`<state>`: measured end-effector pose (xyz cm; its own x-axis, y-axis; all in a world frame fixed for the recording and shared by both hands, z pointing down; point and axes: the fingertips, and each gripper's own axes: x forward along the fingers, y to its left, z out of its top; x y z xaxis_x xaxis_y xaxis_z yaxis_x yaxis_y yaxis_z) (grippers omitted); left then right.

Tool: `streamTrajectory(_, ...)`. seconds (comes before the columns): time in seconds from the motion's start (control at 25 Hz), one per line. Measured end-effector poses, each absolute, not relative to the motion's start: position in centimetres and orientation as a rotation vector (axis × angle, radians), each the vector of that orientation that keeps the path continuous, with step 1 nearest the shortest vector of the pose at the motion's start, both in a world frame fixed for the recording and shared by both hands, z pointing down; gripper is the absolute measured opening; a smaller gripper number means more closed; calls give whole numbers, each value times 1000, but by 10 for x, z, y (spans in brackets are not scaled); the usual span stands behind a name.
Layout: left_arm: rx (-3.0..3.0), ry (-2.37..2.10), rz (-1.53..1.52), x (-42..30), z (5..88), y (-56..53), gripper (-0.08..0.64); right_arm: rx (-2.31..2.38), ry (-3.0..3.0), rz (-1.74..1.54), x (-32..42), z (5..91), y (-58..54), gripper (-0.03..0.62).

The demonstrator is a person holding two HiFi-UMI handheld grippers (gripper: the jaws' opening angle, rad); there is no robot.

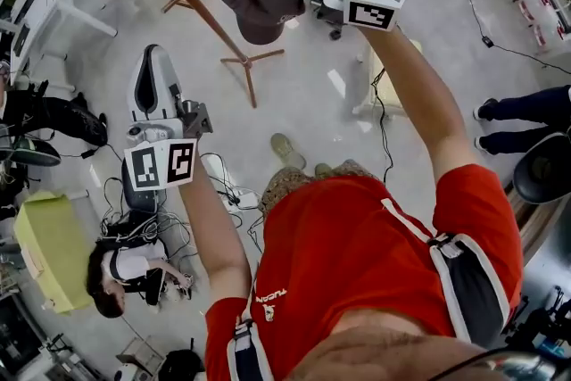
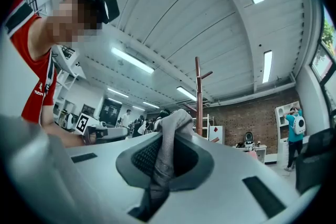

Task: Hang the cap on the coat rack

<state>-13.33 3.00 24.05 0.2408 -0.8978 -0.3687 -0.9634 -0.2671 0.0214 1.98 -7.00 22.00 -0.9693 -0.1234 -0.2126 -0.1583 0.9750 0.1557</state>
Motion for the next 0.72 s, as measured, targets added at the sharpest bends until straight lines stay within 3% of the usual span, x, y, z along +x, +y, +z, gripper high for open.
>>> streamTrajectory(0.28, -2364, 1705, 478, -207, 208, -102, 8, -109, 2957, 123, -71, 187, -214, 30)
streamTrajectory(0.72, -2347, 1765, 458, -253, 221, -168, 8, 116, 3048, 96, -124, 196, -313, 31)
